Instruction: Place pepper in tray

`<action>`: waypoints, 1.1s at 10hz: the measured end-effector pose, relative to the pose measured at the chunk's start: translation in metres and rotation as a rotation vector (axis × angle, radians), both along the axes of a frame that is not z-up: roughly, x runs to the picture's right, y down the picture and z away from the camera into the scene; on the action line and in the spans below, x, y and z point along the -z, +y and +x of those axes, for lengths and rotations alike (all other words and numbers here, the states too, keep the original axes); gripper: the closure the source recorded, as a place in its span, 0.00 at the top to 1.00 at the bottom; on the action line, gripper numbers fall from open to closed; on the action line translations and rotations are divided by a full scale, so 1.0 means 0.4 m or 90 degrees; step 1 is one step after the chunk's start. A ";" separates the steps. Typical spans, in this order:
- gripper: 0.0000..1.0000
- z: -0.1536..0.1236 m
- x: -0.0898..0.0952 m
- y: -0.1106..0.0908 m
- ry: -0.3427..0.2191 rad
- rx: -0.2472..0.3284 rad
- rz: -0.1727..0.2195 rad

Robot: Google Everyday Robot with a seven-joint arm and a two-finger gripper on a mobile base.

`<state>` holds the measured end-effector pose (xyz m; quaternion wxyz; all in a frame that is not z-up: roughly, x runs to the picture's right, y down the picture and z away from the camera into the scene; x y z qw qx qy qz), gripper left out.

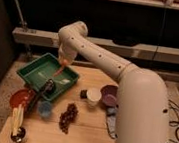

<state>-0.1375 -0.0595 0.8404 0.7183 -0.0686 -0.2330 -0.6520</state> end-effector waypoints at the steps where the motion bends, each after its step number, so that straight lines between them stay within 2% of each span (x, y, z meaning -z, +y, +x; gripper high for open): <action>1: 0.26 0.000 -0.029 0.030 -0.003 0.004 -0.001; 4: 0.27 0.008 -0.089 0.132 -0.007 0.017 -0.015; 5: 0.33 0.010 -0.103 0.157 -0.009 0.021 -0.023; 6: 0.43 0.009 -0.116 0.180 -0.013 0.028 -0.030; 8: 0.63 -0.002 -0.120 0.191 -0.028 0.031 -0.035; 10: 0.79 -0.003 -0.119 0.190 -0.038 0.027 -0.038; 11: 0.80 -0.004 -0.119 0.189 -0.042 0.026 -0.040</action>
